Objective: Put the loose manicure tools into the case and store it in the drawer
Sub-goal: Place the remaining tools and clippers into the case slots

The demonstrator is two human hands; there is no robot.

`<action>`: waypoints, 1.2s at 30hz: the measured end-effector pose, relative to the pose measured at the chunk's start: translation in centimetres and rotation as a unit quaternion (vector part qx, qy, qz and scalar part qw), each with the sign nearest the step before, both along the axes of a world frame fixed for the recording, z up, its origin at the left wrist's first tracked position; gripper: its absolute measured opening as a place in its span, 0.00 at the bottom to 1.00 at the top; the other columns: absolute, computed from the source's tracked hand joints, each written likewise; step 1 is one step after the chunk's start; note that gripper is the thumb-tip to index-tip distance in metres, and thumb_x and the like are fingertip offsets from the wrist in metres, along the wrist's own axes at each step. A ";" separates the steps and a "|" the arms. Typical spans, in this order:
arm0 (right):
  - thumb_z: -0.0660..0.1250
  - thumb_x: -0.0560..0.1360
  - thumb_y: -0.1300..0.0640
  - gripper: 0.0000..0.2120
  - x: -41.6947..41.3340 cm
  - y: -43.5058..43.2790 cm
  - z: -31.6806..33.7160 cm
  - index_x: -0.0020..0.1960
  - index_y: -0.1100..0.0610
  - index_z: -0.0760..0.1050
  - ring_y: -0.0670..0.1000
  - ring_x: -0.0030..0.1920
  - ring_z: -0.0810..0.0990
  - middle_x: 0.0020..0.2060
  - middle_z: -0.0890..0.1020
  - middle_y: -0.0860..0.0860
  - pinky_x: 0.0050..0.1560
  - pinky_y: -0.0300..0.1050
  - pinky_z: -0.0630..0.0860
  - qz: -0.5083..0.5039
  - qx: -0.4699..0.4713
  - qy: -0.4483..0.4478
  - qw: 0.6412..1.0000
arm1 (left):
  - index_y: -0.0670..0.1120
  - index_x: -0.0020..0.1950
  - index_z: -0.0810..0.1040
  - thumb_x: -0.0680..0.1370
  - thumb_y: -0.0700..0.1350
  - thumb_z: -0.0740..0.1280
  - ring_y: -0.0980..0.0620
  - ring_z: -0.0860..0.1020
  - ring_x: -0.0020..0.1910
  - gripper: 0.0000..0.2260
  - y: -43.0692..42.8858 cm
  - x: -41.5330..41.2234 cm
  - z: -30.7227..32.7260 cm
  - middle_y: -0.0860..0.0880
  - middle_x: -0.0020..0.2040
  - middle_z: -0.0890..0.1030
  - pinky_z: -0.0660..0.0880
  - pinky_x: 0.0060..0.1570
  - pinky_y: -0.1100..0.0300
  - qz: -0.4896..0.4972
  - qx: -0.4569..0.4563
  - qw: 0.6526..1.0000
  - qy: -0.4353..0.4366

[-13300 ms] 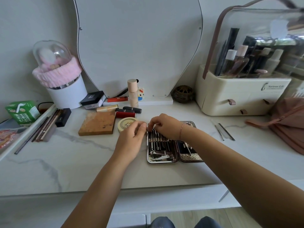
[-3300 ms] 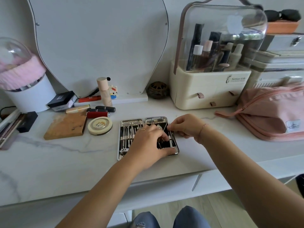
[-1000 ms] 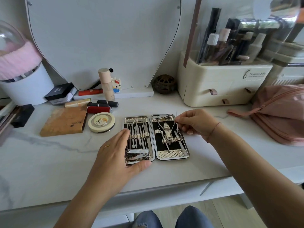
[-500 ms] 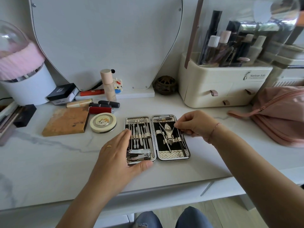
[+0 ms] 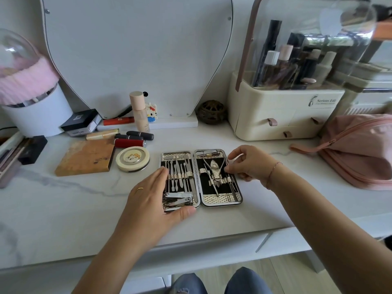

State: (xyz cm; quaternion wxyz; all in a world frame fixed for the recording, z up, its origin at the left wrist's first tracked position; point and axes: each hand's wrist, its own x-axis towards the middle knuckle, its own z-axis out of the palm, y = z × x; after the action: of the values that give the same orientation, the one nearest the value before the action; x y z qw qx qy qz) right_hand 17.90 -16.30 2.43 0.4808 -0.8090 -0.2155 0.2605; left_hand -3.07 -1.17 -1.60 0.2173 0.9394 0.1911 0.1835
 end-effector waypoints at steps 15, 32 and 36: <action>0.73 0.69 0.52 0.07 -3.3 -3.3 0.6 0.36 0.52 0.76 0.43 0.29 0.70 0.29 0.75 0.46 0.29 0.31 0.66 -0.020 -0.095 -0.252 0.963 | 0.50 0.76 0.54 0.60 0.78 0.54 0.53 0.56 0.73 0.51 0.2 0.0 -0.3 0.54 0.76 0.57 0.52 0.71 0.60 -0.001 -0.003 1.000 -0.004; 0.67 0.71 0.51 0.06 -9.3 -1.9 0.8 0.44 0.51 0.80 0.54 0.42 0.78 0.42 0.80 0.50 0.36 0.40 0.68 -0.102 -0.318 -0.309 0.891 | 0.44 0.74 0.59 0.60 0.77 0.52 0.50 0.61 0.72 0.52 0.2 0.2 -0.4 0.48 0.74 0.62 0.53 0.71 0.59 -0.005 0.023 1.000 -0.020; 0.69 0.69 0.52 0.06 -8.6 -1.8 0.7 0.42 0.54 0.81 0.53 0.36 0.76 0.35 0.79 0.51 0.31 0.38 0.67 -0.110 -0.308 -0.252 0.911 | 0.45 0.75 0.56 0.60 0.78 0.49 0.50 0.58 0.73 0.53 0.2 0.2 -0.5 0.49 0.75 0.60 0.52 0.72 0.58 -0.006 0.021 1.000 -0.013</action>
State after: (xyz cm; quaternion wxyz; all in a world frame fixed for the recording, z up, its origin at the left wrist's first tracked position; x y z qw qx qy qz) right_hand 9.32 -18.14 3.08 0.1629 -0.9743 -0.1486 0.0469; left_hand -2.85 -0.94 -2.07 0.2007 0.9426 0.1787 0.1984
